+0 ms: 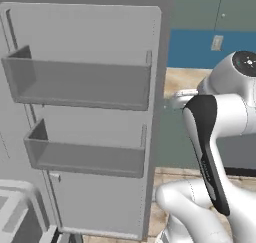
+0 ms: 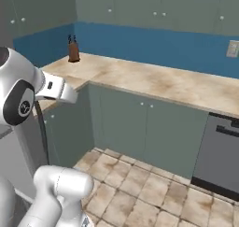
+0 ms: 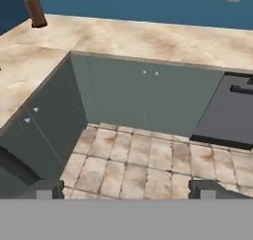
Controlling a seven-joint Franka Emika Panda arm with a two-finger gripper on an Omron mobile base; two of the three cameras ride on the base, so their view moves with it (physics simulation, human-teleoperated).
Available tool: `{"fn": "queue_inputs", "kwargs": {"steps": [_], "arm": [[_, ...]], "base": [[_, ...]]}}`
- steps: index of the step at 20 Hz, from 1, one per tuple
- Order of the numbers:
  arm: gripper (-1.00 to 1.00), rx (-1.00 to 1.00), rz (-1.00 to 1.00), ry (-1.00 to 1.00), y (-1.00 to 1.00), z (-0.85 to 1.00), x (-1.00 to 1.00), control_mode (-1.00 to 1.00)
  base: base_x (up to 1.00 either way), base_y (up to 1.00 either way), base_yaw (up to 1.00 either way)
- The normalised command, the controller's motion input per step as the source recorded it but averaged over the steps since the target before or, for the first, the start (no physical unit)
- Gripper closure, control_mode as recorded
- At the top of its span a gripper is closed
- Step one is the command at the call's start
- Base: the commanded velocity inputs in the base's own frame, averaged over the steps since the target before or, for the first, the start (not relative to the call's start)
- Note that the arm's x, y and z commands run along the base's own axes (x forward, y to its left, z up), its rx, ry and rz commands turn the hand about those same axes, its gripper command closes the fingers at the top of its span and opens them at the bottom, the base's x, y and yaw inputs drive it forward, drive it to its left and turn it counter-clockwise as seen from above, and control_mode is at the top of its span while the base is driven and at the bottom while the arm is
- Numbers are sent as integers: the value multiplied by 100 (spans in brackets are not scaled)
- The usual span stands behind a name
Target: Place the beer and liquor on the top shelf of the fridge to keep them out of children's reach, and place the tomato on lower shelves for easy access.
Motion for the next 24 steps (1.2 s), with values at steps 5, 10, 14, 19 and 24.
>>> {"fn": "queue_inputs", "kwargs": {"steps": [5,10,14,19,24], "arm": [[-100,0,0,0,0,0,0,100],[-100,0,0,0,0,0,0,100],[-100,0,0,0,0,0,0,100],[-100,0,0,0,0,0,0,100],[-100,0,0,0,0,0,0,100]], "base": [[11,-2,-58],[43,-15,-36],[90,-16,-17],[100,-1,-2],[100,0,27]]}}
